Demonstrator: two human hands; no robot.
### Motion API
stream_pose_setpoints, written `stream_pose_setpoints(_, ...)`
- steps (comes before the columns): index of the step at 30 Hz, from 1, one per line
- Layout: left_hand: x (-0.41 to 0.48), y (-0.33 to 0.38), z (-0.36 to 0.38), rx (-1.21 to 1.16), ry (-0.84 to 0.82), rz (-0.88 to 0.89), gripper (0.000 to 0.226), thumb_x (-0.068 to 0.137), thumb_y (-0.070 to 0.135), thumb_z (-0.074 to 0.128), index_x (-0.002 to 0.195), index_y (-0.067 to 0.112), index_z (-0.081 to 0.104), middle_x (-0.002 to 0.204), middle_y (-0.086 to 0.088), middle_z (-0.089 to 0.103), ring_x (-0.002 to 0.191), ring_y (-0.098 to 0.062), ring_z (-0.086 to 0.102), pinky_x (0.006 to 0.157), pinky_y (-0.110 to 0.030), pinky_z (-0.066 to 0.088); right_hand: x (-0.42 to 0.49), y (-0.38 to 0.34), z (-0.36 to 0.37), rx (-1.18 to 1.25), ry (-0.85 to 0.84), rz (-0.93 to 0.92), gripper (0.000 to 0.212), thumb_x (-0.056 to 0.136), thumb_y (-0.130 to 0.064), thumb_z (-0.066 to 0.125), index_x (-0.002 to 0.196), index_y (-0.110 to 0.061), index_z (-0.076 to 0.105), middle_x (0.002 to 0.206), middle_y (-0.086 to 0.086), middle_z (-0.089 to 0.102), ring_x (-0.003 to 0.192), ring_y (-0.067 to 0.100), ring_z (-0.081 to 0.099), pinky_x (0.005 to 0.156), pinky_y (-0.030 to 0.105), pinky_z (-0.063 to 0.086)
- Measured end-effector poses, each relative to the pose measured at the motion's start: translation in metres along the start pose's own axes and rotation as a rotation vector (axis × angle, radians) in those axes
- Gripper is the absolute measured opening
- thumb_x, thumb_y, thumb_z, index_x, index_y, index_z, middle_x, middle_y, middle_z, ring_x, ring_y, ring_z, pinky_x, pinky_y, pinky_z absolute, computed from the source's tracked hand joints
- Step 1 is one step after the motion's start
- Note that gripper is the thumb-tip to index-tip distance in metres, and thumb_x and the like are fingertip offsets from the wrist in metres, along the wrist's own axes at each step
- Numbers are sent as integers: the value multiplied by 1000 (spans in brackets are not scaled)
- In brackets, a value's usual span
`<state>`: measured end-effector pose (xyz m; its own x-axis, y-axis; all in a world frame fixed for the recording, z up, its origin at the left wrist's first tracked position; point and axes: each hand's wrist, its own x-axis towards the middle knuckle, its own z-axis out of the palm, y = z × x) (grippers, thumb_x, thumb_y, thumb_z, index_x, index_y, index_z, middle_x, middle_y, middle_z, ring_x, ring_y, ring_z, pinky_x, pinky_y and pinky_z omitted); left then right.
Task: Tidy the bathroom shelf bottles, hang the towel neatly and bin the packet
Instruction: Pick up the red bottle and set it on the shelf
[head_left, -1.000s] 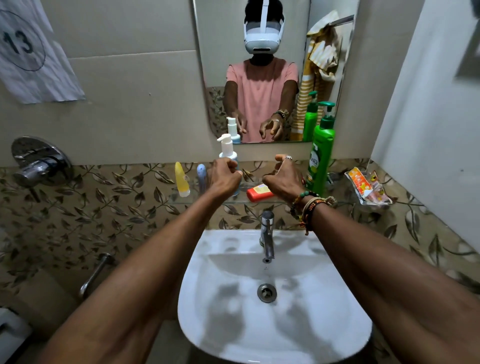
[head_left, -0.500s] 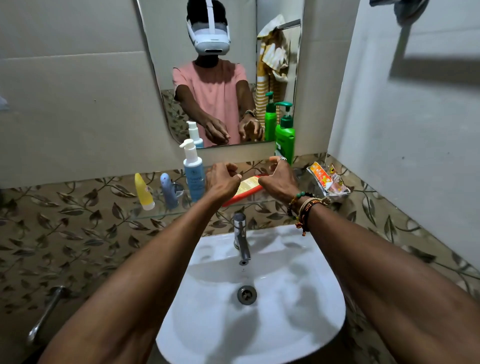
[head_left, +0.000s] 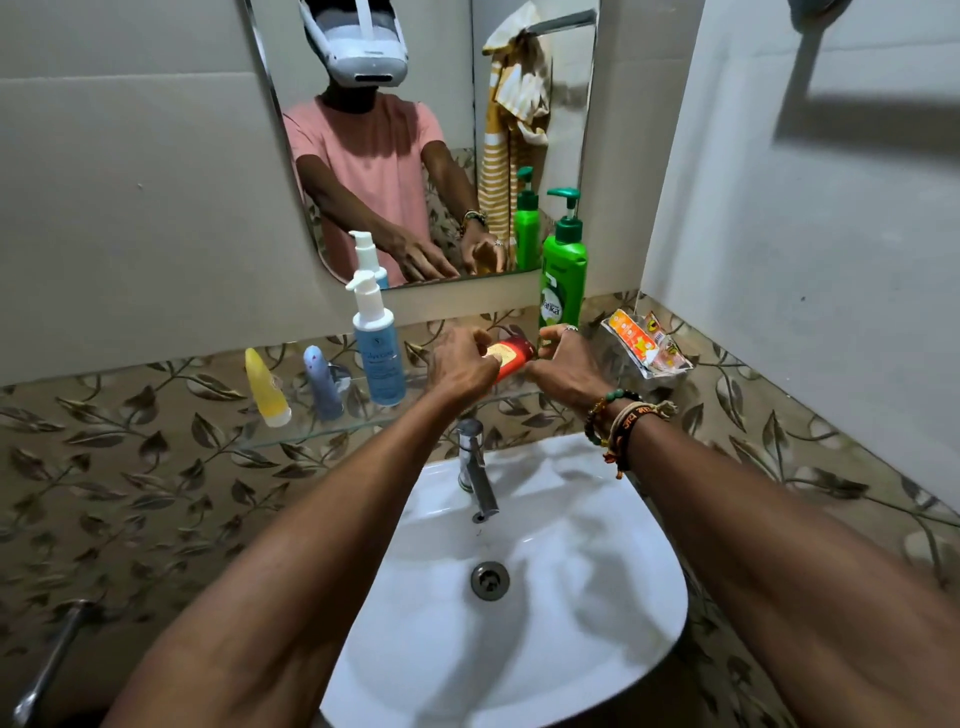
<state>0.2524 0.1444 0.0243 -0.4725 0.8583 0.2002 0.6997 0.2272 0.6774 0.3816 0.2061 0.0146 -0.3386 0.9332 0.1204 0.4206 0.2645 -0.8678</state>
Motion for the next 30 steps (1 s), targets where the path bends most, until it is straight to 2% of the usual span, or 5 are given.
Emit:
stream_pose_setpoints(6, 11, -7, 7, 151, -97, 3, 49, 83, 36, 71, 121, 13, 52, 122, -11, 53, 112, -27, 49, 91, -36, 44, 18, -1, 13, 5, -63, 71, 26, 73, -10, 75, 95, -16, 62, 90, 6, 67, 88, 25, 66, 80, 46, 59)
stream_pose_setpoints(12, 23, -5, 16, 263, -160, -60, 48, 83, 32, 72, 120, 9, 52, 118, -14, 57, 108, -29, 54, 92, -42, 51, 37, 5, 18, -65, -154, 85, 35, 75, -12, 75, 108, -12, 64, 101, 8, 69, 90, 25, 67, 79, 43, 60)
stream_pose_setpoints(17, 24, -3, 22, 309, -184, -107, 50, 82, 28, 74, 122, 7, 52, 114, -13, 61, 104, -28, 60, 88, -42, 56, 47, 14, 18, -80, -192, 61, 21, 76, -12, 77, 85, -21, 60, 93, 4, 69, 86, 22, 67, 79, 42, 60)
stream_pose_setpoints(22, 28, -8, 23, 368, -166, -137, 41, 84, 27, 72, 117, 8, 56, 109, -13, 64, 103, -28, 61, 89, -42, 55, 52, 18, 19, -96, -223, 38, 24, 76, -10, 77, 98, -14, 68, 94, 4, 70, 86, 19, 68, 75, 35, 61)
stream_pose_setpoints(30, 31, -15, 22, 474, -174, -153, 54, 82, 28, 74, 126, 12, 49, 120, -14, 57, 114, -29, 53, 97, -43, 49, 51, 21, 20, -108, -222, 6, 18, 75, -12, 77, 81, -22, 63, 77, -5, 64, 74, 14, 65, 61, 27, 58)
